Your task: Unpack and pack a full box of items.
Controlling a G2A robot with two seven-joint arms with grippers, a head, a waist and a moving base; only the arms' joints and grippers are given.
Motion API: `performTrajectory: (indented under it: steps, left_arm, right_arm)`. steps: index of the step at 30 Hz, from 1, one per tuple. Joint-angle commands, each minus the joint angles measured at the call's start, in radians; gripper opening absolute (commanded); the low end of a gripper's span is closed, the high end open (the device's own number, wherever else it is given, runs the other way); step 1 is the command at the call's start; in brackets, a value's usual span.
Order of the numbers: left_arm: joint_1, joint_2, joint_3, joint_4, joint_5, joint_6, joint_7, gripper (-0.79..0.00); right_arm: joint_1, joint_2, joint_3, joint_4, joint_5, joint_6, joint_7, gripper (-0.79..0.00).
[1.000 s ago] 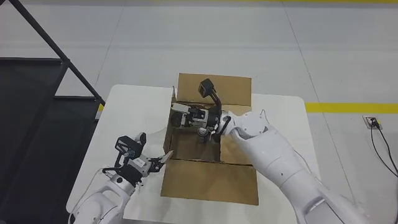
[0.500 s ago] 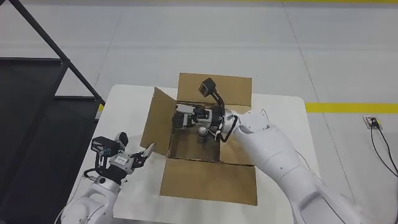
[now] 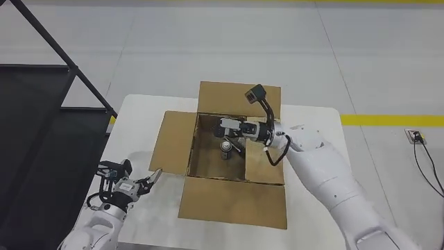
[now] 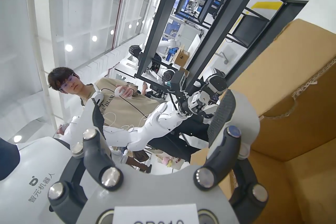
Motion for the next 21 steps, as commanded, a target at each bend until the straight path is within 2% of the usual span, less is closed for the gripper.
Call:
performTrajectory:
  steps: [1, 6, 11, 21]
  left_arm:
    - [-0.011, -0.002, 0.006, 0.021, -0.01, 0.003, -0.002, 0.0]
    - [-0.033, -0.004, 0.014, 0.06, -0.015, 0.002, -0.004, 0.0]
    - [-0.042, -0.005, 0.012, 0.075, -0.02, -0.001, -0.003, 0.0]
    - [-0.009, -0.004, -0.021, -0.009, -0.028, -0.013, 0.004, 0.0]
  right_arm:
    - [-0.043, 0.023, 0.042, -0.072, -0.021, 0.001, 0.001, 0.0]
    - [-0.139, 0.066, 0.129, -0.204, -0.051, 0.016, 0.012, 0.0]
    - [-0.197, 0.087, 0.18, -0.287, -0.068, 0.045, 0.004, 0.0]
    - [-0.244, 0.106, 0.225, -0.348, -0.078, 0.071, -0.018, 0.0]
